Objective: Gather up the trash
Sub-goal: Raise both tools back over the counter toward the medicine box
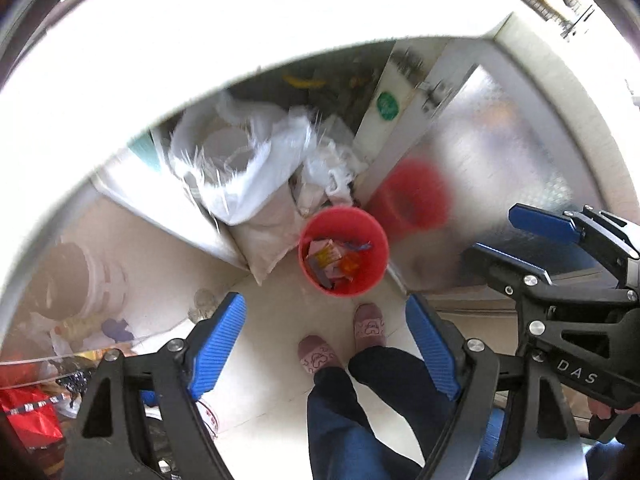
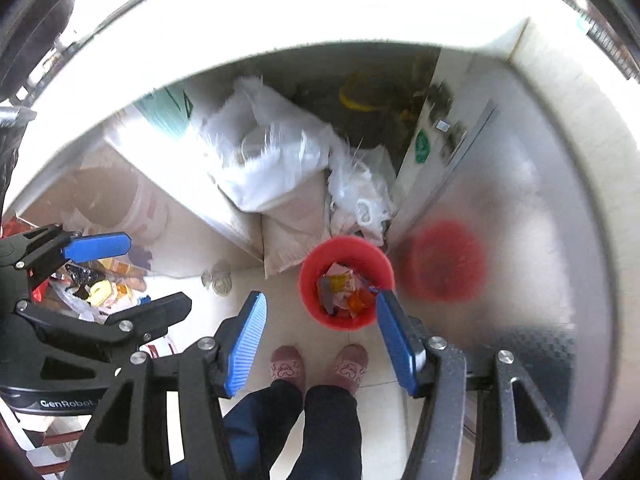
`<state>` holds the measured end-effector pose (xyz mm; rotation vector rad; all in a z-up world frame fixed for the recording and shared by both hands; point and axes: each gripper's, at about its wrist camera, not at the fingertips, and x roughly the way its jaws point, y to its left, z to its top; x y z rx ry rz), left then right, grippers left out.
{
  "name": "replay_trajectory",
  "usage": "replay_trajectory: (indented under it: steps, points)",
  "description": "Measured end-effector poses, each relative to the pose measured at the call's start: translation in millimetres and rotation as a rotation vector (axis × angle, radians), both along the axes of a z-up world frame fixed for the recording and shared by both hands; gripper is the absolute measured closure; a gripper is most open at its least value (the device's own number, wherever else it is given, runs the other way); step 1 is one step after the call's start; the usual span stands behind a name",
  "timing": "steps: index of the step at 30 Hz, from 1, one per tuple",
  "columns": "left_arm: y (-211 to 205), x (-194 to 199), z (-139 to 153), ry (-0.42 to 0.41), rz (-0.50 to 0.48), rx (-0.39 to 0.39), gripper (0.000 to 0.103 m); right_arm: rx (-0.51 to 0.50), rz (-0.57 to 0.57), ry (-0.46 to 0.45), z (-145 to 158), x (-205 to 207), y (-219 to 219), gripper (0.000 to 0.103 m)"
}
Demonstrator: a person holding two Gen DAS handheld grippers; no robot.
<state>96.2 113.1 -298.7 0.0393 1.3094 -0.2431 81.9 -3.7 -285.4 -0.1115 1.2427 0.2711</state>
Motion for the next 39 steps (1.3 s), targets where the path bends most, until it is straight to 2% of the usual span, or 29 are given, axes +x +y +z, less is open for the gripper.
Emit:
replay_trajectory:
  steps: [10,22,26,39]
  points:
    - [-9.0,9.8,83.0,-0.131,-0.061,-0.017,0.022,-0.017,-0.078,-0.118,76.0,0.7,-8.3,0.048]
    - [-35.0,47.9,150.1,-0.251,-0.141,-0.022,0.022,-0.036,-0.197,-0.232,140.2,17.4,-33.9,0.048]
    - [-47.7,71.3,162.3,-0.266,-0.149,-0.056,0.022,-0.034,-0.227,-0.257,150.8,28.4,-45.7,0.046]
    - [-105.9,153.4,196.7,-0.332,-0.252,-0.024,0.022,-0.027,-0.297,-0.344,177.0,89.5,-101.8,0.045]
